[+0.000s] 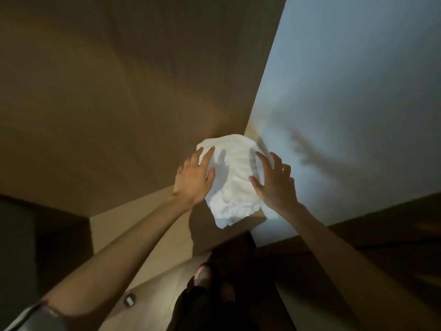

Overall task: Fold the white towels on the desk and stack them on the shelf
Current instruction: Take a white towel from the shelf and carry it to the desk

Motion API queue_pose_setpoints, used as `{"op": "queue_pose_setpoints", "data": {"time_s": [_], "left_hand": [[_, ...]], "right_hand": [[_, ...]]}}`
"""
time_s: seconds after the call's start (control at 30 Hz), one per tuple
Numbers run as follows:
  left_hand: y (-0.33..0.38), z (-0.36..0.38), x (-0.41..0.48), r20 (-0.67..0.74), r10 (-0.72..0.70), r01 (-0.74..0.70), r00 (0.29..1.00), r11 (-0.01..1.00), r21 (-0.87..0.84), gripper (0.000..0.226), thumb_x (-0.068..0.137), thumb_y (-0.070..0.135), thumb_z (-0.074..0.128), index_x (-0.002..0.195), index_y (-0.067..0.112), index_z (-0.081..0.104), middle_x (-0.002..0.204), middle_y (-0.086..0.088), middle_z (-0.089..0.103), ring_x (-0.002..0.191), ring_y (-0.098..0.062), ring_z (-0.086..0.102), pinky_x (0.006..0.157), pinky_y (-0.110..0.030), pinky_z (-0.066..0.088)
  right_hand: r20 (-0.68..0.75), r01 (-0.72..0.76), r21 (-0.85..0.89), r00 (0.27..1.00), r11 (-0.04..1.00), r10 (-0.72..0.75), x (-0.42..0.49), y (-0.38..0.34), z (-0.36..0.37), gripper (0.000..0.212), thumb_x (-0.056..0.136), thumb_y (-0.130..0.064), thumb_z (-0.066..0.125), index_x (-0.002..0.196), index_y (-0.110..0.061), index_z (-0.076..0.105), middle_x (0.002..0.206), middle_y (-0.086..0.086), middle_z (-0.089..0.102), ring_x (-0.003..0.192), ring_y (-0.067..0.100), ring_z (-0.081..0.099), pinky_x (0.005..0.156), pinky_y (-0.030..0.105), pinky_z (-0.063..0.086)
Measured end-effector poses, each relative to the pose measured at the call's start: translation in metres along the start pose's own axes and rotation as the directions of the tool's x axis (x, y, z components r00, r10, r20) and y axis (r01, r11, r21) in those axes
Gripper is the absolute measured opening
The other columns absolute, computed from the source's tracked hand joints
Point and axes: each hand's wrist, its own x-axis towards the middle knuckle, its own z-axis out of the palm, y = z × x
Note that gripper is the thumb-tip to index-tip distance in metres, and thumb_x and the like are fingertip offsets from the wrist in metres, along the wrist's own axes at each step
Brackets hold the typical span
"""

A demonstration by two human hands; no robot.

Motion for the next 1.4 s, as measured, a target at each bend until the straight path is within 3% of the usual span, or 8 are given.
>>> {"op": "queue_pose_setpoints", "data": {"time_s": [0.27, 0.47, 0.6, 0.7, 0.9, 1.07, 1.23, 1.4], "left_hand": [[-0.007, 0.100, 0.048, 0.161, -0.054, 0.077, 0.985, 0.987, -0.139, 0.058, 0.097, 0.049, 0.029, 0.150, 0.031, 0.013, 0.155, -0.009, 0.024, 0.138, -0.032, 0.032, 0.108, -0.045, 0.034], [-0.004, 0.173, 0.073, 0.279, -0.172, 0.251, 0.945, 0.927, -0.278, 0.070, 0.090, 0.061, 0.037, 0.148, 0.039, 0.005, 0.154, -0.008, 0.017, 0.138, -0.032, 0.024, 0.106, -0.048, 0.032], [-0.009, 0.201, 0.083, 0.195, -0.219, 0.271, 0.956, 0.913, -0.304, 0.082, 0.087, 0.057, 0.049, 0.150, 0.027, 0.007, 0.146, -0.010, 0.017, 0.132, -0.030, 0.024, 0.105, -0.044, 0.035], [-0.010, 0.207, 0.084, 0.172, -0.132, 0.189, 0.976, 0.906, -0.379, 0.076, 0.091, 0.047, 0.051, 0.150, 0.018, 0.012, 0.143, -0.014, 0.025, 0.128, -0.029, 0.037, 0.107, -0.038, 0.037], [0.004, 0.180, 0.076, 0.099, -0.106, 0.139, 0.989, 0.888, -0.439, 0.059, 0.095, 0.033, 0.050, 0.146, 0.018, 0.025, 0.137, -0.010, 0.036, 0.116, -0.022, 0.048, 0.089, -0.018, 0.032], [0.025, 0.123, 0.059, -0.008, -0.095, 0.081, 0.995, 0.885, -0.459, 0.051, 0.095, 0.029, 0.051, 0.142, 0.017, 0.034, 0.132, -0.010, 0.042, 0.109, -0.022, 0.051, 0.085, -0.017, 0.033], [0.051, 0.060, 0.035, -0.130, -0.087, 0.018, 0.988, 0.889, -0.458, 0.047, 0.095, 0.030, 0.051, 0.139, 0.018, 0.039, 0.135, -0.007, 0.043, 0.120, -0.018, 0.045, 0.091, -0.010, 0.026], [0.065, -0.003, -0.004, -0.262, -0.099, -0.025, 0.960, 0.902, -0.431, 0.048, 0.094, 0.032, 0.052, 0.139, 0.020, 0.039, 0.136, -0.004, 0.044, 0.119, -0.014, 0.044, 0.090, -0.012, 0.028]], "right_hand": [[0.037, -0.106, -0.042, 0.994, 0.993, 0.107, 0.049, 0.032, 0.097, 0.072, 0.084, -0.055, 0.057, 0.147, -0.032, 0.029, 0.153, 0.019, 0.025, 0.127, 0.049, 0.040, 0.099, 0.058, 0.041], [0.043, -0.144, -0.011, 0.989, 0.989, 0.145, 0.073, 0.057, 0.149, 0.077, 0.087, -0.063, 0.041, 0.150, -0.039, 0.004, 0.158, 0.020, 0.002, 0.136, 0.041, 0.033, 0.102, 0.048, 0.041], [-0.008, -0.059, 0.033, 0.998, 0.998, 0.059, 0.081, 0.071, 0.176, 0.077, 0.084, -0.073, 0.025, 0.150, -0.034, 0.015, 0.147, 0.020, 0.033, 0.123, 0.039, 0.046, 0.099, 0.046, 0.046], [-0.032, -0.012, 0.092, 0.999, 0.996, 0.015, 0.080, 0.073, 0.183, 0.063, 0.092, -0.055, 0.044, 0.148, -0.033, 0.026, 0.132, 0.021, 0.047, 0.110, 0.035, 0.055, 0.091, 0.040, 0.050], [-0.064, 0.034, 0.180, 0.998, 0.983, -0.023, 0.077, 0.069, 0.153, 0.042, 0.096, -0.034, 0.048, 0.138, -0.029, 0.044, 0.118, 0.015, 0.053, 0.101, 0.028, 0.058, 0.081, 0.025, 0.047], [-0.145, 0.101, 0.188, 0.987, 0.977, -0.074, 0.065, 0.049, 0.089, 0.028, 0.097, -0.031, 0.046, 0.122, -0.022, 0.055, 0.122, 0.016, 0.048, 0.101, 0.028, 0.059, 0.081, 0.028, 0.051], [-0.228, 0.214, 0.222, 0.960, 0.951, -0.163, 0.053, 0.026, 0.017, 0.041, 0.091, -0.036, 0.043, 0.115, -0.008, 0.061, 0.121, 0.021, 0.055, 0.100, 0.032, 0.062, 0.082, 0.033, 0.053], [-0.274, 0.260, 0.356, 0.947, 0.898, -0.166, 0.022, -0.007, -0.039, 0.042, 0.089, -0.043, 0.053, 0.120, -0.014, 0.058, 0.125, 0.015, 0.056, 0.106, 0.029, 0.059, 0.092, 0.036, 0.053]]}}
